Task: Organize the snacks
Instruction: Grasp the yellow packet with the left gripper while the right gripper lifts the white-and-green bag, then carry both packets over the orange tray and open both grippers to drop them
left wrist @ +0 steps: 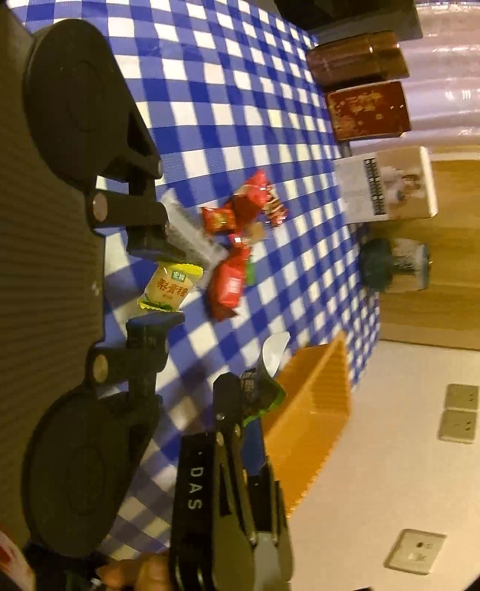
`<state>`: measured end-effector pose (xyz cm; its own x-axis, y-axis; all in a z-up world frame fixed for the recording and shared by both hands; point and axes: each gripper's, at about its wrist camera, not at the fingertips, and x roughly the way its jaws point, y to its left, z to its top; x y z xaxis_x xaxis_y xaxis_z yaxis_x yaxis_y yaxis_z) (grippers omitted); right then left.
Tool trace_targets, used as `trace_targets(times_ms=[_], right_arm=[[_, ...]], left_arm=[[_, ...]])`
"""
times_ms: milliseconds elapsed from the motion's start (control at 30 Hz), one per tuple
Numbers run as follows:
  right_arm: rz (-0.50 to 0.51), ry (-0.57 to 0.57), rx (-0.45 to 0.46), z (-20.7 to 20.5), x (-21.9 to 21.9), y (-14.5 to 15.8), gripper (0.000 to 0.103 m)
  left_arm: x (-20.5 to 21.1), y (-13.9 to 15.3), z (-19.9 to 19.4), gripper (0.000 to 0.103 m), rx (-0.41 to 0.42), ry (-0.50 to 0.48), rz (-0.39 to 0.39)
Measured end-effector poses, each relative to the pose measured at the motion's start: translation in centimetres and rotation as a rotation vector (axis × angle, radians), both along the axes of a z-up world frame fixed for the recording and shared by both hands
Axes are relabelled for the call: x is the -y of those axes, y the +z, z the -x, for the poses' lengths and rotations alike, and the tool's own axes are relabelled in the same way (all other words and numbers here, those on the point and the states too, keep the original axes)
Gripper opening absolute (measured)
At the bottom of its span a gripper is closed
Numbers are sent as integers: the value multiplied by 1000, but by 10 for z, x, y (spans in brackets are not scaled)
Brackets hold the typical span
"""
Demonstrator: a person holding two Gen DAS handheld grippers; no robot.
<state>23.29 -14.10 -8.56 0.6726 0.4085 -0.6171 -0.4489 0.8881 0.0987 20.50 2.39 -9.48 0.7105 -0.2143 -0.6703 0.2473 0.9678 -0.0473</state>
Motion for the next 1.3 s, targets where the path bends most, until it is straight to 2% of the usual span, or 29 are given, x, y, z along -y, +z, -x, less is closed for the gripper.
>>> trace_targets(times_ms=[200, 367, 500, 800, 1100, 1133, 1200, 1300], right_arm=[[-40, -60, 44, 1, 21, 35, 37], [-41, -122, 82, -2, 55, 60, 37], [-31, -185, 84, -7, 91, 68, 37], [-9, -289, 50, -20, 157, 58, 37], [-31, -340, -8, -34, 187, 36, 37], [-33, -343, -11, -34, 189, 35, 37], [-40, -348, -20, -36, 191, 32, 37], [-49, -350, -26, -37, 193, 30, 37]], left_arm=[[16, 27, -6, 26, 42, 17, 47], [44, 50, -14, 26, 85, -13, 72], [73, 60, -23, 26, 101, -55, 89], [138, 55, -50, 26, 86, -146, 102], [177, 31, -69, 26, 43, -193, 80], [180, 27, -71, 27, 37, -198, 78], [182, 23, -75, 36, 23, -190, 80], [178, 22, -75, 39, 22, -175, 86]])
